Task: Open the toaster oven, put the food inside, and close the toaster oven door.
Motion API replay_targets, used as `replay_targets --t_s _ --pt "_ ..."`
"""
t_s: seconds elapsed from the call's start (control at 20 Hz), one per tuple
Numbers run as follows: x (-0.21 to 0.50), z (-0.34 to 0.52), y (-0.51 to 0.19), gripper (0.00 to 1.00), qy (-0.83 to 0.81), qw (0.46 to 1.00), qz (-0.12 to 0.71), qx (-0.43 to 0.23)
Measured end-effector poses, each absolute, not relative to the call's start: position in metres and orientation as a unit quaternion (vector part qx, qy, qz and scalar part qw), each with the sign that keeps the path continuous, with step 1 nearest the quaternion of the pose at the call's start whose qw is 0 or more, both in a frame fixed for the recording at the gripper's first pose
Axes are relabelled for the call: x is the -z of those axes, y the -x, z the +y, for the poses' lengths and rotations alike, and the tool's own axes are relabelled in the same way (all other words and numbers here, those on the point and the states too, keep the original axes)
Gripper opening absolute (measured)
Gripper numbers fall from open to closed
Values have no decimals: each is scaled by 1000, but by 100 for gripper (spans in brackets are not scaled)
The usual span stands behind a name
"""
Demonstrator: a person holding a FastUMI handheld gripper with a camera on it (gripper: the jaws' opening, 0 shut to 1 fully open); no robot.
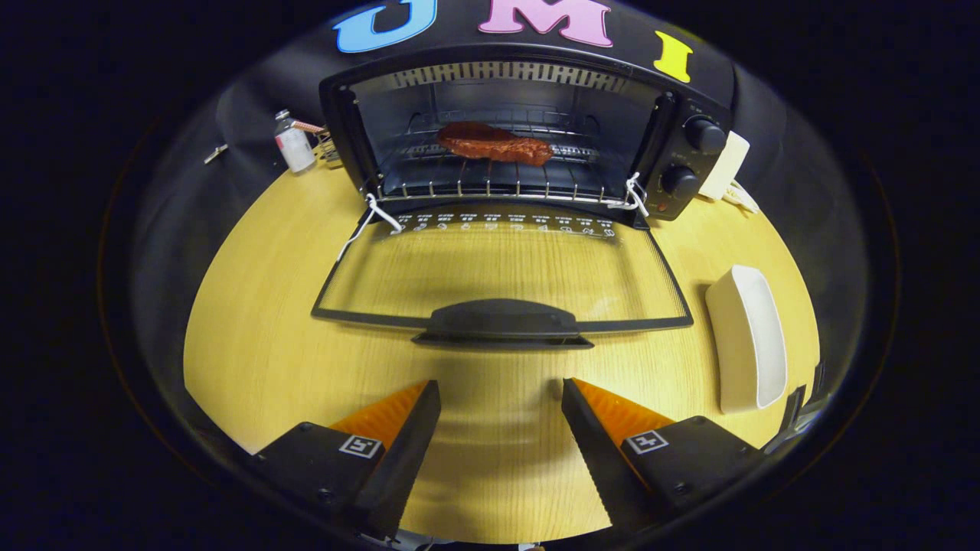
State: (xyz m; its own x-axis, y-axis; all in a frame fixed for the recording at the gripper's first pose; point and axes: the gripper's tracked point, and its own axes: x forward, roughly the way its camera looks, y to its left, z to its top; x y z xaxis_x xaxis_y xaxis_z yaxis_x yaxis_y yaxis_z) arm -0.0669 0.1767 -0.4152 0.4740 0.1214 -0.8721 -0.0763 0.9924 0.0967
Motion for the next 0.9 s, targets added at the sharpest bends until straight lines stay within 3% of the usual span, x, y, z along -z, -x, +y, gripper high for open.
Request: replay_targets --t_s 0.9 --pt "343 169 45 99 -64 904 421 -48"
